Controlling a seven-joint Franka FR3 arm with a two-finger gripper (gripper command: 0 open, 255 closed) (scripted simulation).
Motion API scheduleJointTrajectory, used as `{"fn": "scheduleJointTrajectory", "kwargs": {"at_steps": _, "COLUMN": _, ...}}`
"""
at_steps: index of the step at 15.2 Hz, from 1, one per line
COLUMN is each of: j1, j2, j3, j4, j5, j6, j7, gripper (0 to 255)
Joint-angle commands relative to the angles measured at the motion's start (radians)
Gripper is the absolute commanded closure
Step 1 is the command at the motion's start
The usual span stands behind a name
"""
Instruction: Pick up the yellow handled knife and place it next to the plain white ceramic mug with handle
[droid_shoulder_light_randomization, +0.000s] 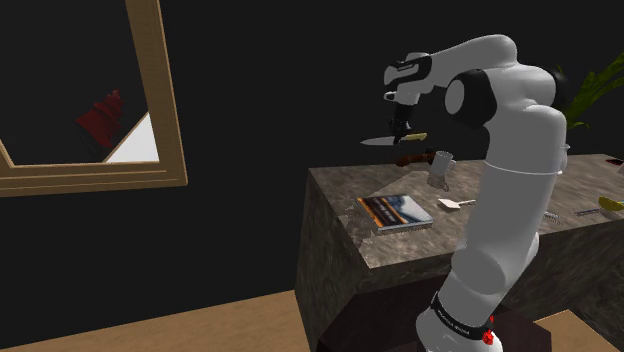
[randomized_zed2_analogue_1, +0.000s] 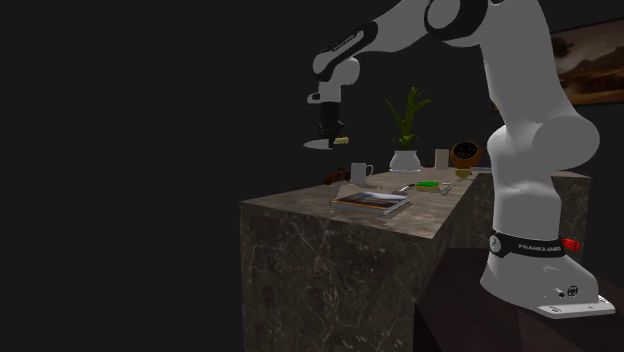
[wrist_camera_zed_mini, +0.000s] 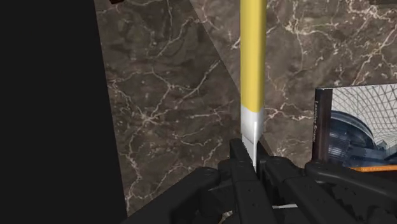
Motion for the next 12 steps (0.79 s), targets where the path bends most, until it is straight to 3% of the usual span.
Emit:
{"fn": "scheduleJointTrajectory", "kwargs": {"at_steps": 1, "j1": -0.038, "j2": 0.026, "j3": -0.015, "j4": 0.023, "j5": 0.019, "j6": -0.003, "j7": -0.056, "gripper": 255}}
{"fn": "scheduleJointTrajectory", "kwargs": {"at_steps": 8, "j1": -0.19, "j2": 0.139, "j3": -0.049, "j4": 0.153, "j5": 0.095, "j6": -0.045, "j7": -0.235, "gripper": 255}}
{"fn": "scheduleJointTrajectory", "kwargs": {"at_steps": 12, "j1": -0.305, "j2": 0.235, "j3": -0.055, "j4": 0.277, "j5": 0.154, "j6": -0.09, "j7": -0.338, "gripper": 255}}
